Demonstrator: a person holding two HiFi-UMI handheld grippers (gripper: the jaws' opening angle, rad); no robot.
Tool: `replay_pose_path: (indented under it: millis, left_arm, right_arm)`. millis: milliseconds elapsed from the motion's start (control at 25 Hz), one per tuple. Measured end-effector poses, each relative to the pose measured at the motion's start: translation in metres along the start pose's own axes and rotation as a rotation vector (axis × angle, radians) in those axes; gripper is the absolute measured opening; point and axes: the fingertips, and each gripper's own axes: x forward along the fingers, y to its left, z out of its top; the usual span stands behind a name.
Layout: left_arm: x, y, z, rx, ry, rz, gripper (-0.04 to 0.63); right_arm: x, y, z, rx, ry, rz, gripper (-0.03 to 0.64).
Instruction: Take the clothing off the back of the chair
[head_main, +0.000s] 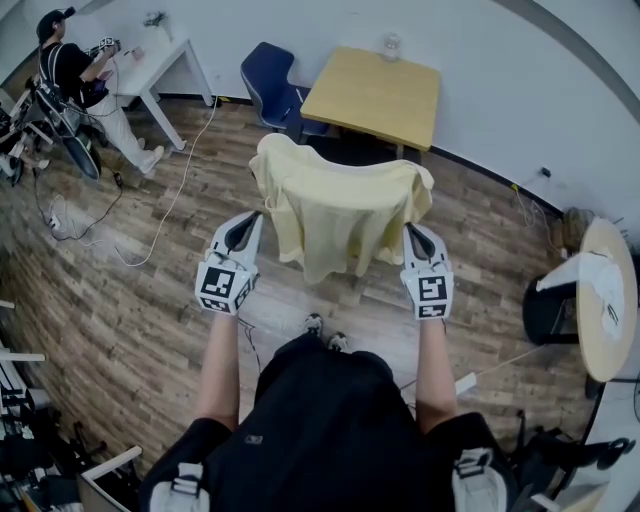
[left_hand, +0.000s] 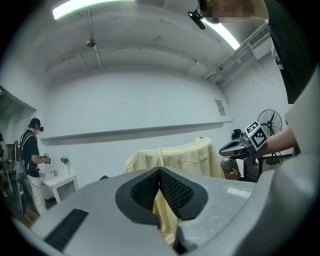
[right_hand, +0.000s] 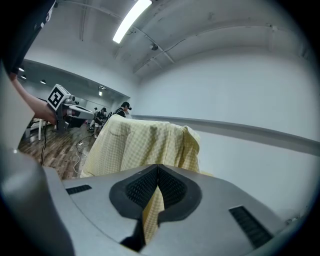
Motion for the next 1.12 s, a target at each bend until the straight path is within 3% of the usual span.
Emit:
replay_pose_path:
  millis: [400, 1120]
  left_arm:
    - [0.03, 0.042, -0.004, -0.01, -0.011, -0.033, 0.002]
    - [0.062, 0.08, -0.017, 0.004, -0.014, -0.097, 0.009]
  right_arm:
    - [0.018, -0.011, 0.005, 0.0, 0.038, -0.067, -0.005]
    - [0.03, -0.043, 0.013, -0.024, 0.047, -0.249, 0.006]
